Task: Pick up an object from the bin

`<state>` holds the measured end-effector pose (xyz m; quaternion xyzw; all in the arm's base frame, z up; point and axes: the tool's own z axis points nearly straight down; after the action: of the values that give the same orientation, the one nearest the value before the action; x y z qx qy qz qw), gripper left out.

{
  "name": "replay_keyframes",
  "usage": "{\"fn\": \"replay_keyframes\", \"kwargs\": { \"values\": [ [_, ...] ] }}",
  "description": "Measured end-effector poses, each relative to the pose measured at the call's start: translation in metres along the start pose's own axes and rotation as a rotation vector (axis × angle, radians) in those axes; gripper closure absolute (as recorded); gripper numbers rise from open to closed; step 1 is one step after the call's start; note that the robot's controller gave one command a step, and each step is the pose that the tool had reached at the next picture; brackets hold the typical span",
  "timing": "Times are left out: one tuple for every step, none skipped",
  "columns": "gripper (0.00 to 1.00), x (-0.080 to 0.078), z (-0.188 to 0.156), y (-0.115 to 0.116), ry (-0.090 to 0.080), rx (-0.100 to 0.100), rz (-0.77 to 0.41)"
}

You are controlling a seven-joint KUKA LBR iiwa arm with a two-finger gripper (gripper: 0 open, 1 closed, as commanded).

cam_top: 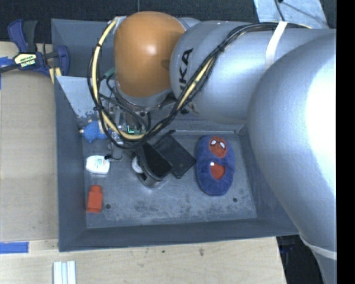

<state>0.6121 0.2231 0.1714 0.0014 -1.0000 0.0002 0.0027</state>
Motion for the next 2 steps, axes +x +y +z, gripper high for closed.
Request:
{"fn": "replay_keyframes", "kwargs": {
  "values": [
    [0.0, 0.008, 0.105, -0.061, -0.005, 0.0, 0.153],
    [0.0, 0.003, 0.078, -0.007, -0.004, 0.011, 0.209]
  ]
}}
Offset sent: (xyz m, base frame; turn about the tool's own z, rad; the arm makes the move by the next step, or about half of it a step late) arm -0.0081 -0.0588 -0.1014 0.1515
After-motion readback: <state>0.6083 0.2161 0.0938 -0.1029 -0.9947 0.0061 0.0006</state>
